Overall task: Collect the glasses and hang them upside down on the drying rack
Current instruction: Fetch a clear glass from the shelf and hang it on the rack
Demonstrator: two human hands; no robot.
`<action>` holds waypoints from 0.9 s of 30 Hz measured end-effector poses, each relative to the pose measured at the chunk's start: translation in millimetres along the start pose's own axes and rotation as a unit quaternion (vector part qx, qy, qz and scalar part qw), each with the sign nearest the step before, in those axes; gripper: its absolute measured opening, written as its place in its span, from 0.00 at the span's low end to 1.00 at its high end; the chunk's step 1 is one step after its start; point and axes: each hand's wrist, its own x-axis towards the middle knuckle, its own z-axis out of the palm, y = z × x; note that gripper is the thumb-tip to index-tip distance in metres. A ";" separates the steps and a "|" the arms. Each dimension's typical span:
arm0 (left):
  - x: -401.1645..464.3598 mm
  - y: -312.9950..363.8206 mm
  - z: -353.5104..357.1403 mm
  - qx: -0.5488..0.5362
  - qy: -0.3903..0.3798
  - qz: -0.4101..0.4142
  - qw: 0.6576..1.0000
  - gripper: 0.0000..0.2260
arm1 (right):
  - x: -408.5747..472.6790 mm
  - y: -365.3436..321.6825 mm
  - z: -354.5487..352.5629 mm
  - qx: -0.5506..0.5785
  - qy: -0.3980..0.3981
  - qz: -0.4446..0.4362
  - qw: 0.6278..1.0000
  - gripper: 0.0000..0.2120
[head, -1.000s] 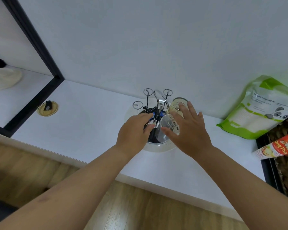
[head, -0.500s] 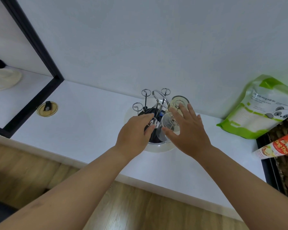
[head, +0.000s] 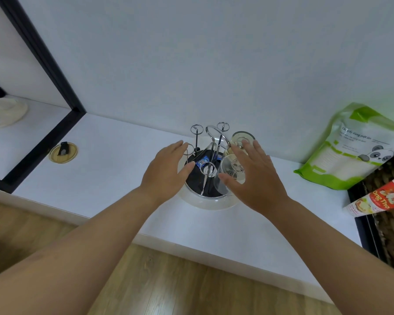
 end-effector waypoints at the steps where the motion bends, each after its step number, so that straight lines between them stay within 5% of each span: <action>1: -1.1 -1.9 1.1 0.003 -0.002 -0.001 1.000 0.27 | 0.5 -1.6 0.9 -0.001 -0.001 0.000 1.000 0.39; 27: -21.8 14.5 -22.5 -0.002 -0.058 -0.006 0.998 0.29 | -10.7 -5.4 -16.3 -0.040 -0.045 0.029 0.998 0.44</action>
